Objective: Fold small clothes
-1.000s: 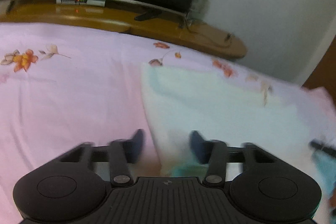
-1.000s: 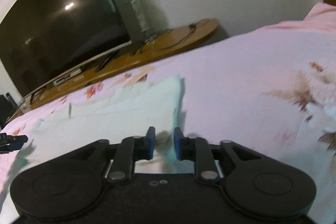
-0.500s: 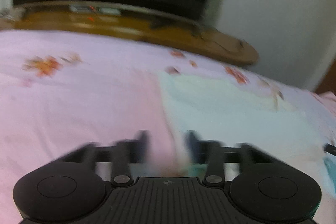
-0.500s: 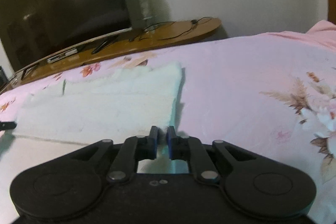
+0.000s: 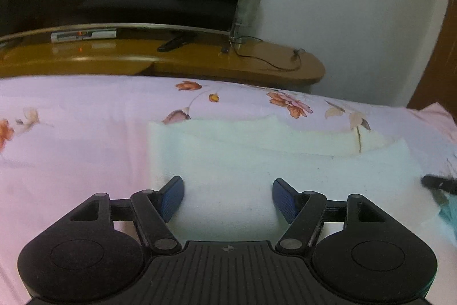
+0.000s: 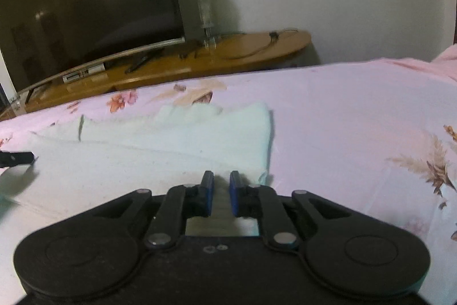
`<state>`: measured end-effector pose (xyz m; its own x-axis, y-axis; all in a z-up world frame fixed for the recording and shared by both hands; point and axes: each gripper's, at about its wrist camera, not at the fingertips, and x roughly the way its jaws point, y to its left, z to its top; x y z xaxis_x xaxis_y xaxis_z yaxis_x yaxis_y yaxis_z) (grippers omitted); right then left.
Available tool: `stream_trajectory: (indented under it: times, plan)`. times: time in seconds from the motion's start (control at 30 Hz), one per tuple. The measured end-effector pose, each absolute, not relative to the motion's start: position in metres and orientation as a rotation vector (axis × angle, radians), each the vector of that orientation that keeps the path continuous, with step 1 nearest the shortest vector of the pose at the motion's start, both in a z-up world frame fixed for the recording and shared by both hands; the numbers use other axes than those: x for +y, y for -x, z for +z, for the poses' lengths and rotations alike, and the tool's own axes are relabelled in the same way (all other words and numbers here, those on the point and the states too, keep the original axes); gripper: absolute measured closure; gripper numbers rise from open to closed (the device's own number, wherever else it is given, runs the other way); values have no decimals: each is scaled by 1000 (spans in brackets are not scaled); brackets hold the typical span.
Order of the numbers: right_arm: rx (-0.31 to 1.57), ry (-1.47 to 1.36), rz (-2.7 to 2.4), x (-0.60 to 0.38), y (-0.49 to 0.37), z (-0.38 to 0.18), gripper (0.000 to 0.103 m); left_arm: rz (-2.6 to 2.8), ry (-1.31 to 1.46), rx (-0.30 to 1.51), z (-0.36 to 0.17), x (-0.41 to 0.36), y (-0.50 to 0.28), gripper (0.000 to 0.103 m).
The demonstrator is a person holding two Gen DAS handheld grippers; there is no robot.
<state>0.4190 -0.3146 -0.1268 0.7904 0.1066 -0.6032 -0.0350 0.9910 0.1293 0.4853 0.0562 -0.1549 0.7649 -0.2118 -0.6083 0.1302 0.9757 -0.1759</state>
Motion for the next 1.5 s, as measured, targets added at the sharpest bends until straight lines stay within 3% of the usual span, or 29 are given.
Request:
stream_trajectory:
  times: [0.07, 0.17, 0.23, 0.3, 0.47, 0.53, 0.6, 0.7, 0.8, 0.87, 0.93, 0.97, 1.27, 1.5]
  plan:
    - [623, -108, 67, -317, -410, -118, 83, -181, 133, 647, -149, 63, -477, 34]
    - [589, -79, 126, -311, -401, -116, 82, -171, 54, 679, -162, 58, -480, 32]
    - [663, -6, 106, -302, -410, -132, 81, -132, 11, 702, -161, 51, -480, 20]
    - [667, 3, 95, -300, -410, -128, 81, -117, 31, 704, -151, 55, -471, 20]
    - [610, -64, 94, -316, -369, -95, 82, -99, -27, 659, -128, 57, -402, 20]
    - [591, -84, 95, -328, -340, -82, 81, -83, -20, 671, -124, 63, -364, 8]
    - [589, -116, 97, -341, -313, -72, 80, -72, 2, 676, -120, 74, -327, 6]
    - [585, -165, 101, -362, -261, -58, 75, -58, 65, 707, -118, 89, -269, 6]
    - [624, -192, 127, -372, -208, -51, 61, -72, 161, 753, -118, 97, -216, 7]
    - [640, -210, 139, -374, -170, -50, 50, -88, 216, 763, -118, 97, -184, 14]
    - [676, -259, 176, -376, -134, -53, 50, -106, 264, 779, -119, 97, -156, 30]
    - [689, -280, 191, -377, -116, -55, 50, -110, 294, 791, -122, 98, -142, 31]
    - [822, -556, 234, -392, -9, -102, 54, -99, 413, 878, -153, 94, -58, 31]
    - [868, -780, 233, -399, -14, -136, 66, -140, 675, 862, -168, 117, -61, 31]
